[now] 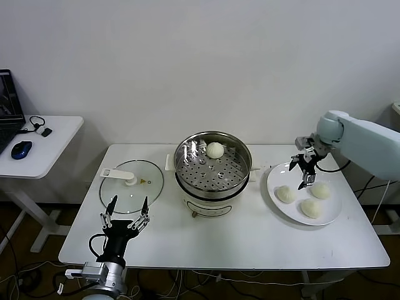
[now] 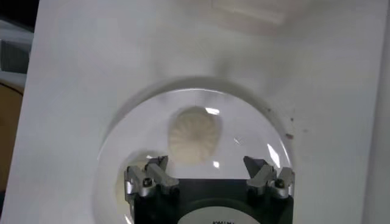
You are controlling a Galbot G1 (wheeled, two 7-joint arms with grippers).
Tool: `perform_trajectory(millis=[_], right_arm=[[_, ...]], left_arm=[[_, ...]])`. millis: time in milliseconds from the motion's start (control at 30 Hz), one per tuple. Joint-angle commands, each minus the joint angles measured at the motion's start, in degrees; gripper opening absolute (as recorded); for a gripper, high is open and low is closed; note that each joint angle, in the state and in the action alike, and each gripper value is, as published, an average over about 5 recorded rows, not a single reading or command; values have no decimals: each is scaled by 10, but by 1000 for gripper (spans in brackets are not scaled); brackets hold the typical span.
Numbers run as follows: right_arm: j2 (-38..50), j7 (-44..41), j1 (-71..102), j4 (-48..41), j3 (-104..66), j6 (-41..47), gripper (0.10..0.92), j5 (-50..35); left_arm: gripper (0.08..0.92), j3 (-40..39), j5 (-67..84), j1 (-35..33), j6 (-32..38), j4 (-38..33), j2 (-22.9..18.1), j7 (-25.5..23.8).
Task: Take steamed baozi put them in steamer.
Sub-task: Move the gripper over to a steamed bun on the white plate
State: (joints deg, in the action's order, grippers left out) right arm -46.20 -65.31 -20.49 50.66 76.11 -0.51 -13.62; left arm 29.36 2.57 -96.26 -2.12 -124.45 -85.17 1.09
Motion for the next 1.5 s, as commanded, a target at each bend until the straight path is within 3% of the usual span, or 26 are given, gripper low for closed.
perform_trajectory(millis=[33,1100,1367,1500], right_arm=[[-3,6,59,-8,-40,4,823,25],[-41,22,124,-71,-127,-27,823,83],[-42,20,125,-71,-128,-26,683,82],[-38,18,121,-63,-126,-23,655,78]], left_arm=[[823,3,1,-1,1,3,0,0],[823,8,8,-7,7,8,0,-1],[823,9,9,-6,7,11,-1,-1],[823,9,9,-5,7,11,-1,-1]])
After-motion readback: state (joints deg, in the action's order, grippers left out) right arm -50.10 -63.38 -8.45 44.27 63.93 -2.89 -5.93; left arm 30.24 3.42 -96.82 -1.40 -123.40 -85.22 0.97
